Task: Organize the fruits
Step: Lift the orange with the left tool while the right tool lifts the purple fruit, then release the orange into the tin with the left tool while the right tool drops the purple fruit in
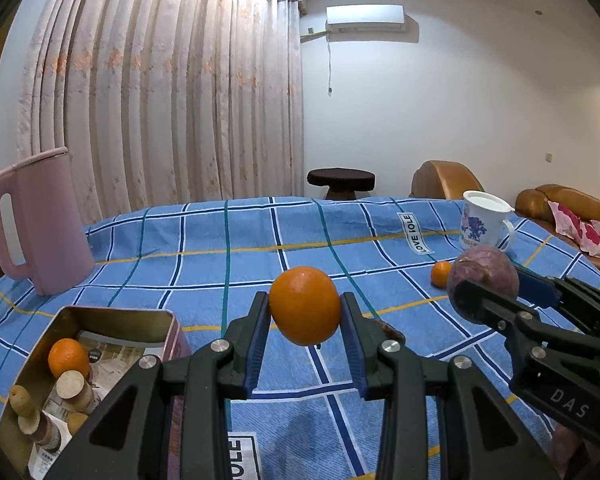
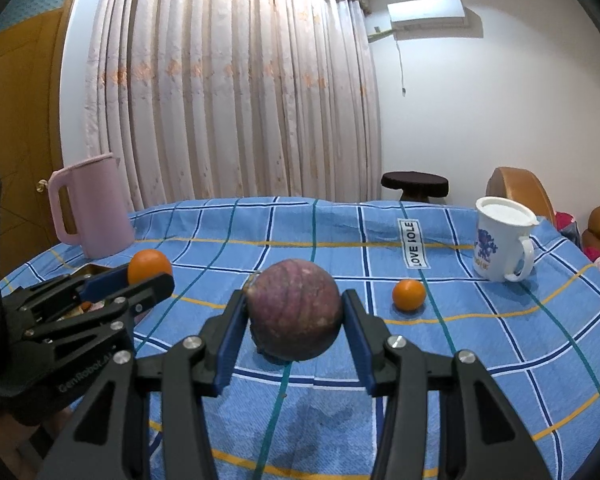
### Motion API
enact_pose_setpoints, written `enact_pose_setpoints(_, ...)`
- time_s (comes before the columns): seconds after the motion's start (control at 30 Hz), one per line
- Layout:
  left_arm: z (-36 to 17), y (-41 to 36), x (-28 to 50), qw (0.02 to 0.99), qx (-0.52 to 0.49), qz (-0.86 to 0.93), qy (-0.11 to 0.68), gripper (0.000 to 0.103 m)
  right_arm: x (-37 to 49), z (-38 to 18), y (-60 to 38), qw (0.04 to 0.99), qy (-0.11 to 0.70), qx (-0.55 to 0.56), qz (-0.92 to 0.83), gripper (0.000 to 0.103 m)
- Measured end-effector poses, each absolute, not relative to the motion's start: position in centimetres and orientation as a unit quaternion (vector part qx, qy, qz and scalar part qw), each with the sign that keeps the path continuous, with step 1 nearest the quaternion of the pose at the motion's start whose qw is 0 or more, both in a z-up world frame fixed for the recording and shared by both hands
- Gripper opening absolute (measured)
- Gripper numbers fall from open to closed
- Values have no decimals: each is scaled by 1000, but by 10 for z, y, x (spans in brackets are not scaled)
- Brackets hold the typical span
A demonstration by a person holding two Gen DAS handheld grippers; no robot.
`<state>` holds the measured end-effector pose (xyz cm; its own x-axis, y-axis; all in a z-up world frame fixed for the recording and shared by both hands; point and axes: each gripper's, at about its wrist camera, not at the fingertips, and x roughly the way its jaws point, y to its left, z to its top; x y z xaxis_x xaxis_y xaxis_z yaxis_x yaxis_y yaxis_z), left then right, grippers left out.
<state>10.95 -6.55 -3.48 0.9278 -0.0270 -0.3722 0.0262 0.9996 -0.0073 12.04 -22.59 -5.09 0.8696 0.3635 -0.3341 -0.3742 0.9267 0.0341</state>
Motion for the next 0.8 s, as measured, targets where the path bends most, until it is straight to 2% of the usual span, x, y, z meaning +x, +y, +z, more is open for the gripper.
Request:
enact_pose_setpoints(0.6, -33, -61, 99, 985, -9, -12, 174, 37, 105, -47, -222, 973, 129, -30, 190, 50)
enact_pose_setpoints(0.8, -31, -35, 78, 983, -19, -5, 185, 37, 106, -44, -208, 963, 153, -17, 222, 50)
